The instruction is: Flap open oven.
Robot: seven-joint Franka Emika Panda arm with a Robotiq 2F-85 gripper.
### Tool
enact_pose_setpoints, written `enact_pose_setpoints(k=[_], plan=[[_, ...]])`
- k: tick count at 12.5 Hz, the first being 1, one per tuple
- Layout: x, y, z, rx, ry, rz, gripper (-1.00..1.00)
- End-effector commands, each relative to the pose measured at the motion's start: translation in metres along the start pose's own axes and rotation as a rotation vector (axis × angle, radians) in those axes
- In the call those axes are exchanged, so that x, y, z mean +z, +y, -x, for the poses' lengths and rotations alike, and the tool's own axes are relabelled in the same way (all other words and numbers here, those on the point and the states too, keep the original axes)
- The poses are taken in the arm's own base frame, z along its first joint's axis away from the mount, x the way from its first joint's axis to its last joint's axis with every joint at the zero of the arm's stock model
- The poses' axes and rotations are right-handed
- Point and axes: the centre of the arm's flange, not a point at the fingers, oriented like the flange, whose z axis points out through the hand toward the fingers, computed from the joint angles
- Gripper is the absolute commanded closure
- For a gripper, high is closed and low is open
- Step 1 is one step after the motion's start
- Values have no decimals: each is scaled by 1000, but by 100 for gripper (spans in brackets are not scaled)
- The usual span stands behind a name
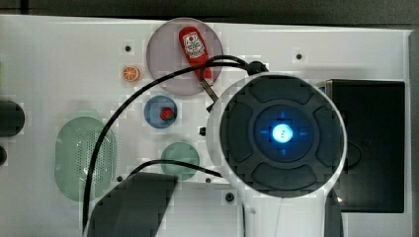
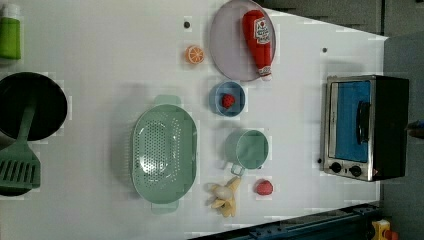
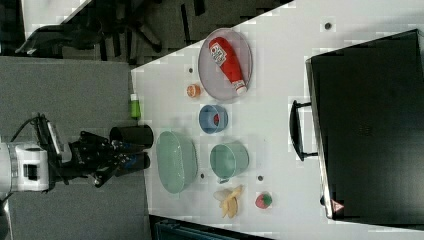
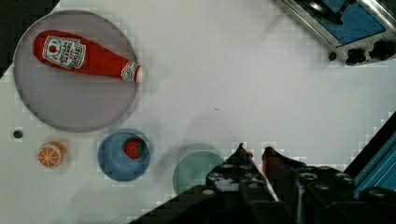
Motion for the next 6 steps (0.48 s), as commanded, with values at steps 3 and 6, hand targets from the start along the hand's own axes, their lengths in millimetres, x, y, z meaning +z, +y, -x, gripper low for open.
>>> enact_pose_setpoints(k=[3, 6], plan=[[27, 29, -26, -84, -47, 33, 65], [49, 60, -55, -309, -76, 21, 65]])
